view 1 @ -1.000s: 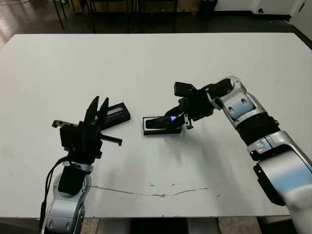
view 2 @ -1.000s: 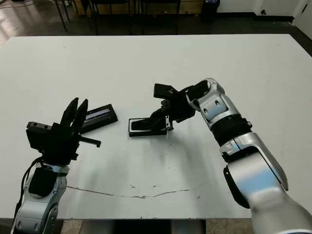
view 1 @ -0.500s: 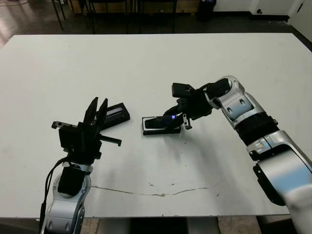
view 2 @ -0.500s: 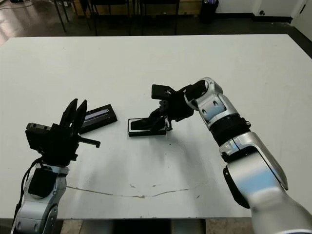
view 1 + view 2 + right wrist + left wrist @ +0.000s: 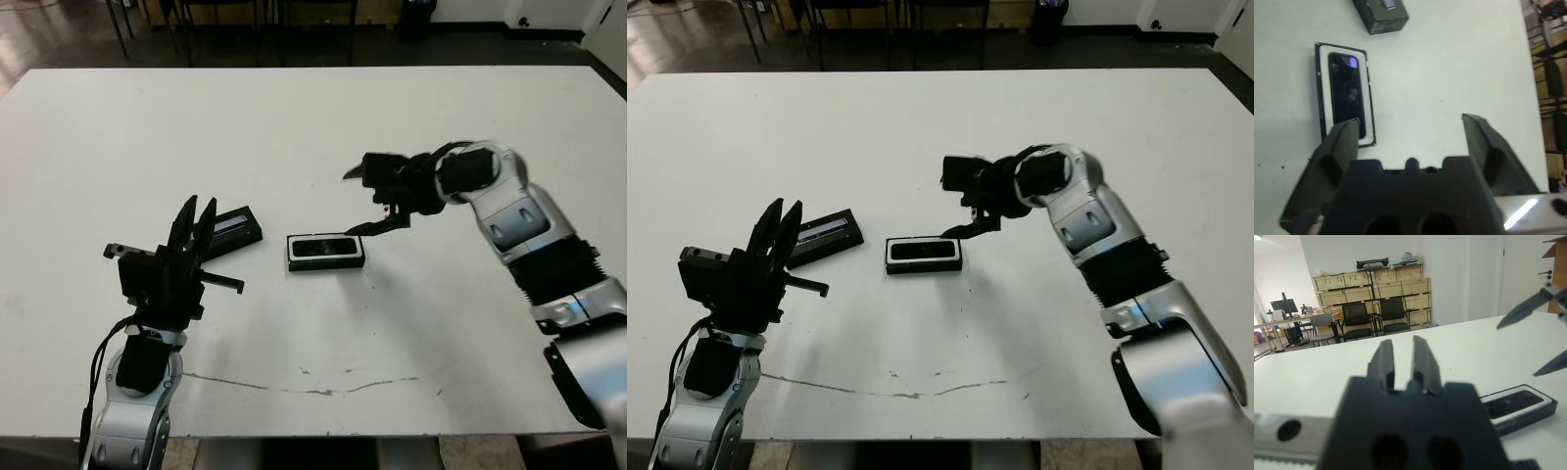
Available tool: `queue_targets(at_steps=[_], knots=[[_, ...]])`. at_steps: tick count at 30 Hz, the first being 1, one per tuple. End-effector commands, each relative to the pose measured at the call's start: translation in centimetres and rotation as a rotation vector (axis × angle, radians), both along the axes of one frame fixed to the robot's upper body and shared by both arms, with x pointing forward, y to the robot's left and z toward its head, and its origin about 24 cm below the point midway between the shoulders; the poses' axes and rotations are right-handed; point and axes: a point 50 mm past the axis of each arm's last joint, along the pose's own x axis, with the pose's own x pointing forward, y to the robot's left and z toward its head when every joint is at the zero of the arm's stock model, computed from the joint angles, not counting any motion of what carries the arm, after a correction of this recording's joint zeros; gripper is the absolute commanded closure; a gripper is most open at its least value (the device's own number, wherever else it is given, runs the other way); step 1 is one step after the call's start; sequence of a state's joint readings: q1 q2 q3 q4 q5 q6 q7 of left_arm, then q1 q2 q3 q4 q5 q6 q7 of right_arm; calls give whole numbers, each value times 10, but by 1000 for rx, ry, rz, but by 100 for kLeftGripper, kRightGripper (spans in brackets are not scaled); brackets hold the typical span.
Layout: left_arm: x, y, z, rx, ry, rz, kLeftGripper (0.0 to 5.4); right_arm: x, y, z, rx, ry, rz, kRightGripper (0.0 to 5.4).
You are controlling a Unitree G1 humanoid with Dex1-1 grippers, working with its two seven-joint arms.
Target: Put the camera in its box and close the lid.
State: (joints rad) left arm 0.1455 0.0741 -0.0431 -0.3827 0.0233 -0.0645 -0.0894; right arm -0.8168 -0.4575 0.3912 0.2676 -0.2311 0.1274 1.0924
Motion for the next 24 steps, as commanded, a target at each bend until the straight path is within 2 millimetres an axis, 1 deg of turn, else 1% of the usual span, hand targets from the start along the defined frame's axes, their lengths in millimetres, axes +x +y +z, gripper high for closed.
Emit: queue_targets(at_steps=[1, 3, 4, 7, 8, 10, 12, 15, 18, 20, 24], knots=[[0, 3, -4, 20, 26, 1, 540, -3, -12, 3, 15, 3, -17, 55], [0, 3, -5, 18, 29, 0, 540, -4, -15, 9, 50, -10, -21, 13], [0, 3, -5, 16, 31, 2, 540, -5, -17, 12, 91, -25, -27, 4], [0, 3, -4, 12, 36, 4, 540, -9, -22, 9, 366, -24, -143, 4], [0, 3, -4, 13, 35, 3, 540, -11, -22, 7, 423, -46, -189, 4], [0, 3, -4, 21, 30, 1, 540, -18, -21, -1, 478, -133, -263, 12], [0, 3, -4, 26, 28, -1, 540, -25, -19, -8, 502, -184, -303, 41], [0, 3, -4, 26, 26, -4, 540, -36, -17, -19, 541, -196, -340, 109], [0, 7, -3, 31, 25, 7, 540, -47, -22, -27, 577, -192, -369, 177], [2, 12, 0, 57, 12, 23, 540, -53, -30, -31, 623, -175, -397, 222], [10, 31, 9, 108, -5, 44, 540, -63, -53, -40, 719, -122, -468, 313]])
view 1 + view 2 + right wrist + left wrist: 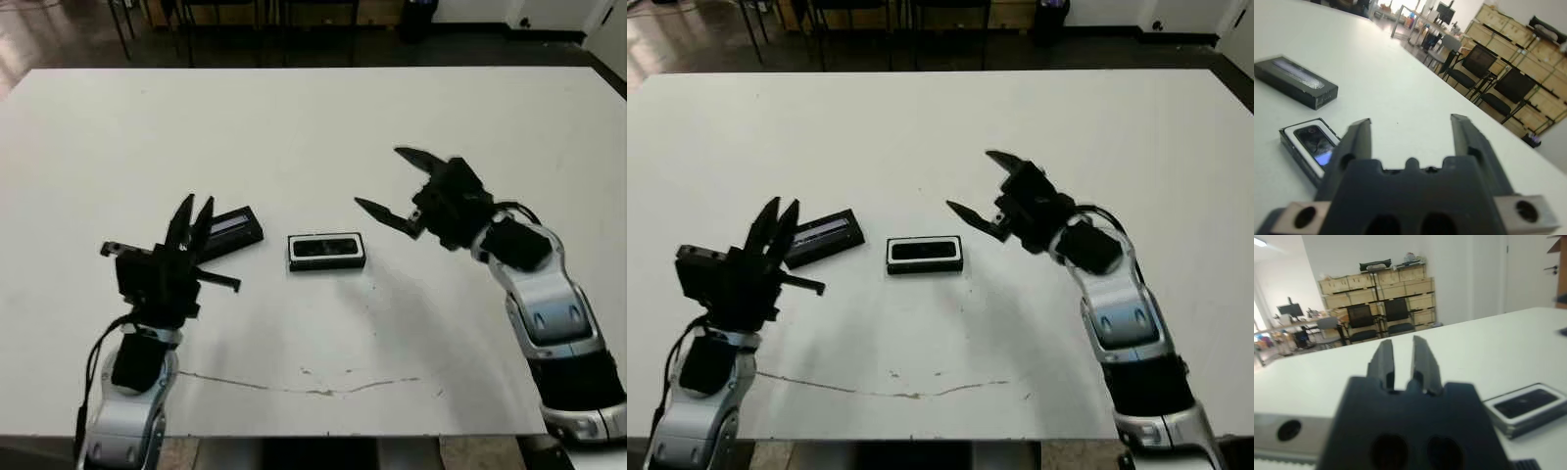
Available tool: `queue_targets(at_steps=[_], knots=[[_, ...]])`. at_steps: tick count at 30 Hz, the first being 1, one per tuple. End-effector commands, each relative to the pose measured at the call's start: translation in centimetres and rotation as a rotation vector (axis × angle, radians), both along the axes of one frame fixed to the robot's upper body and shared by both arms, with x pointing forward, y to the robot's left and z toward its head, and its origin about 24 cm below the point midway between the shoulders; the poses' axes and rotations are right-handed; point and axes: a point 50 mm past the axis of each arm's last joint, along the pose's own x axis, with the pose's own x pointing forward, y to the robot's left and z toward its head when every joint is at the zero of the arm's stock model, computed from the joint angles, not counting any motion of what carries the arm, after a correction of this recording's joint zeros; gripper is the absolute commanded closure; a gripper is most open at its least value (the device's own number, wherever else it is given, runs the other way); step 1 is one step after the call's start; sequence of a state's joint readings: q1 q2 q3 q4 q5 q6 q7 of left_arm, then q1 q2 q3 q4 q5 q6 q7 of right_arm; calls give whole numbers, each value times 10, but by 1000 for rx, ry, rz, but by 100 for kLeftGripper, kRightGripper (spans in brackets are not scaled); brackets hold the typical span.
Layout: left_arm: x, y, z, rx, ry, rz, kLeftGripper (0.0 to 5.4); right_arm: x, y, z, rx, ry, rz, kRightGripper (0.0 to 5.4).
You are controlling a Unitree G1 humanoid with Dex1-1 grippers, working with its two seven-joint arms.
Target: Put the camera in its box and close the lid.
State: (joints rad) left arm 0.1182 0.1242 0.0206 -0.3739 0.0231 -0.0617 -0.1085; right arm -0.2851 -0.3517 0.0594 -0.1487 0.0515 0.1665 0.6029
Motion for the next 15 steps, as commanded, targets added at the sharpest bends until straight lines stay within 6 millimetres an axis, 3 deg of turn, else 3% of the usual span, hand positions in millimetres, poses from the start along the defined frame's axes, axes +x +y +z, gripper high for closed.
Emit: queue_targets(at_steps=[1, 6, 10, 15], knots=[[9, 19, 5, 56, 16, 13, 540, -9, -22, -11, 90, 71, -58, 335], [30, 49, 34, 170, 39, -61, 540, -24, -51, -15, 229, 142, -97, 447], [48, 61, 56, 271, 116, -191, 516, -32, -62, -14, 179, 135, -129, 538], [68, 64, 68, 303, 278, -413, 404, -34, -66, -13, 169, 144, -117, 540]])
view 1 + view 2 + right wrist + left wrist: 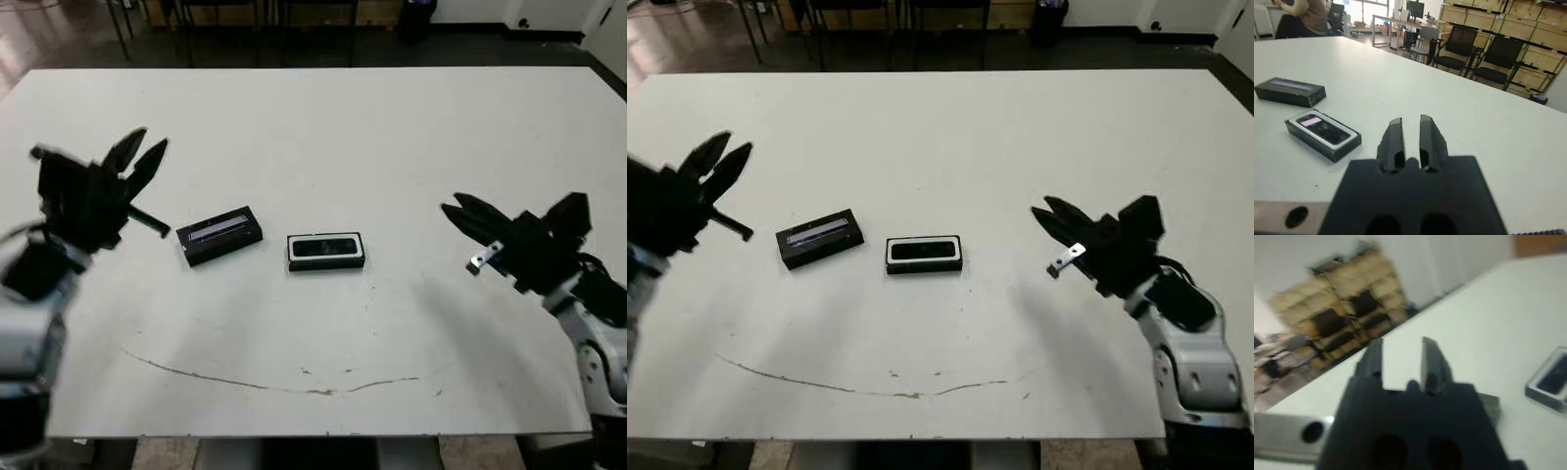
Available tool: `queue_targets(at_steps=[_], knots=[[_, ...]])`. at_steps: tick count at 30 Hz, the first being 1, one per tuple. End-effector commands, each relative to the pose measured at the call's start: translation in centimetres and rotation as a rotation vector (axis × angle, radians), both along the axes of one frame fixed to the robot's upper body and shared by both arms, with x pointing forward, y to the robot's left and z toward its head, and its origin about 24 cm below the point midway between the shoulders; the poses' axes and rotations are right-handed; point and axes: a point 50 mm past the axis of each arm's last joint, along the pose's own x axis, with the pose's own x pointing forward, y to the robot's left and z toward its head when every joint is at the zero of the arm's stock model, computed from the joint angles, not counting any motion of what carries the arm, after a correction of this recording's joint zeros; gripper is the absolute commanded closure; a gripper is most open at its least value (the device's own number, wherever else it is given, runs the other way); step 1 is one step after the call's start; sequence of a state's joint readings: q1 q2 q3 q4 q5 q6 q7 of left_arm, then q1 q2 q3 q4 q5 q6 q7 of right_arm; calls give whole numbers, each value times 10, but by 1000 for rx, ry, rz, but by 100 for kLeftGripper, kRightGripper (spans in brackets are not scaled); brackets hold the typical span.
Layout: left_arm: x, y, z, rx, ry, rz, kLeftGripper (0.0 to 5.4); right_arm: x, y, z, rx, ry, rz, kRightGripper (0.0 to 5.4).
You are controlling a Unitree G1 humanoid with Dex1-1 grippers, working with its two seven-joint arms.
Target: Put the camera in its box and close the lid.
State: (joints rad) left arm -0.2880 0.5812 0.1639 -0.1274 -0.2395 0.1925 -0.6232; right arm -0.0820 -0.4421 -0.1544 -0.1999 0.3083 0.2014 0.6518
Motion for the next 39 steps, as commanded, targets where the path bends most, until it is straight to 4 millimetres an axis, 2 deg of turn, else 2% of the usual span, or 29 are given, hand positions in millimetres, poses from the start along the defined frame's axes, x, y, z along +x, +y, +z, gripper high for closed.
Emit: queue_targets(at_steps=[1, 4, 9, 17, 20, 25, 32, 39], knots=[[13, -2, -2, 34, 146, -116, 382, -2, -4, -2, -12, 30, 2, 540], [25, -6, -9, 35, 245, -179, 311, -1, -3, 0, -15, 28, -2, 540], [44, -13, -32, 61, 371, -292, 191, -1, 2, 0, -23, 35, -14, 540], [51, -11, -58, 1, 590, -437, 3, -2, 2, -1, -41, 38, -10, 540], [51, -9, -66, 19, 621, -447, 1, -2, 3, -3, -51, 46, -18, 540], [48, -2, -80, 178, 593, -453, 1, -2, 6, -8, -52, 68, -14, 540], [46, 6, -87, 324, 603, -402, 1, -3, 5, -9, -68, 89, -13, 540], [44, 14, -96, 322, 638, -348, 1, -5, 4, -9, -82, 80, -3, 540]])
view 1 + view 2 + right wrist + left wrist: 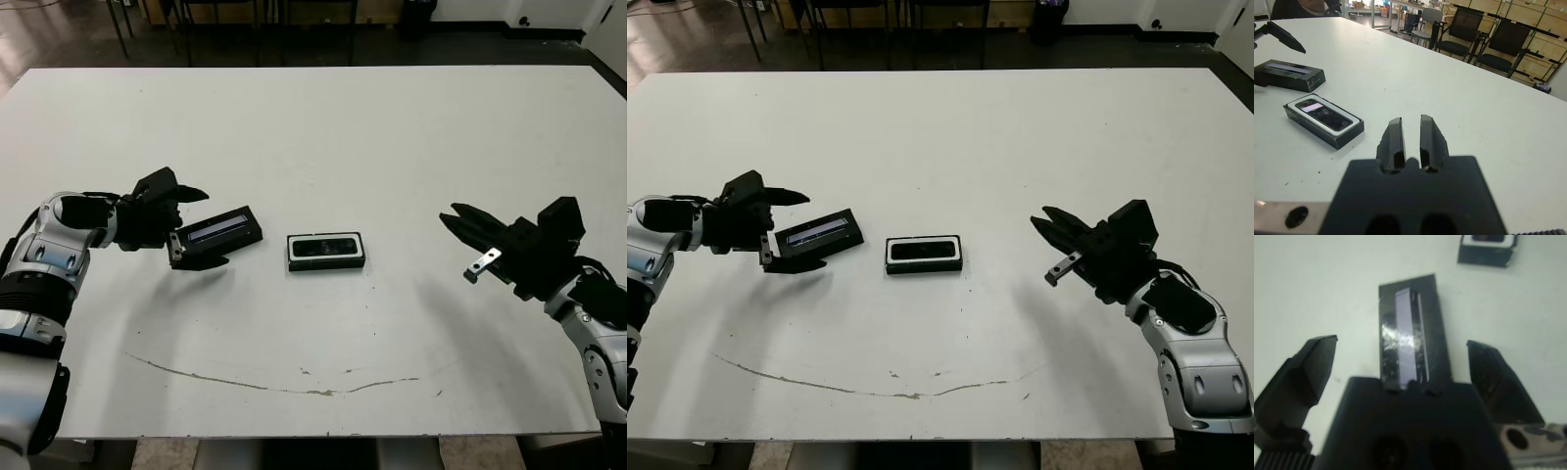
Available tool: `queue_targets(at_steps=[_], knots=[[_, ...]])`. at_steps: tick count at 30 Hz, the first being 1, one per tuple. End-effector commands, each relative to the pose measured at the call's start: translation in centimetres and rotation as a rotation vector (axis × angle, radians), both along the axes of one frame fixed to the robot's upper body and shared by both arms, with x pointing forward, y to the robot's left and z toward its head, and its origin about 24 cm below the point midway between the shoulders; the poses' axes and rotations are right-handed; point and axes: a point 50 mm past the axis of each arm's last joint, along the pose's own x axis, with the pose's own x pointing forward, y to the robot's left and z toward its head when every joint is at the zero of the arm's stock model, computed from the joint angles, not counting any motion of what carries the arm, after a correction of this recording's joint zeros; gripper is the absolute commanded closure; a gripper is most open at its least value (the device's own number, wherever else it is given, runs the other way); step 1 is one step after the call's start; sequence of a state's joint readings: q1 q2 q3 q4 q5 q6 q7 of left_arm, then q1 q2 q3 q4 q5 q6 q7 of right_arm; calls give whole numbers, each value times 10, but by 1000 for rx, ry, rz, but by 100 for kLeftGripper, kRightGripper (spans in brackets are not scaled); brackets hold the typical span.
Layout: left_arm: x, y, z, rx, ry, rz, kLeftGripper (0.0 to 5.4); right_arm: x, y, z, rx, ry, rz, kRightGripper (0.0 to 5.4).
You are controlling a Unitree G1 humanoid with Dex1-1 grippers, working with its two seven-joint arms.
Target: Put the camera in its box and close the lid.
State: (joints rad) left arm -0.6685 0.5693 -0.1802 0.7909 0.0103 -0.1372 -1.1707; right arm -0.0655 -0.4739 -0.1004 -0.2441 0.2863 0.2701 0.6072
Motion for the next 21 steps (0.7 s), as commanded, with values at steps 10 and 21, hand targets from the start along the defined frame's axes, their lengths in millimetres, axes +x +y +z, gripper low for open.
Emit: queue_targets(at_steps=[10, 21], knots=[[-10, 18, -22, -81, 151, 157, 135, -2, -3, -2, -37, 32, -1, 540], [-15, 17, -20, -160, 316, 113, 385, 0, -4, -2, -48, 29, 0, 540]])
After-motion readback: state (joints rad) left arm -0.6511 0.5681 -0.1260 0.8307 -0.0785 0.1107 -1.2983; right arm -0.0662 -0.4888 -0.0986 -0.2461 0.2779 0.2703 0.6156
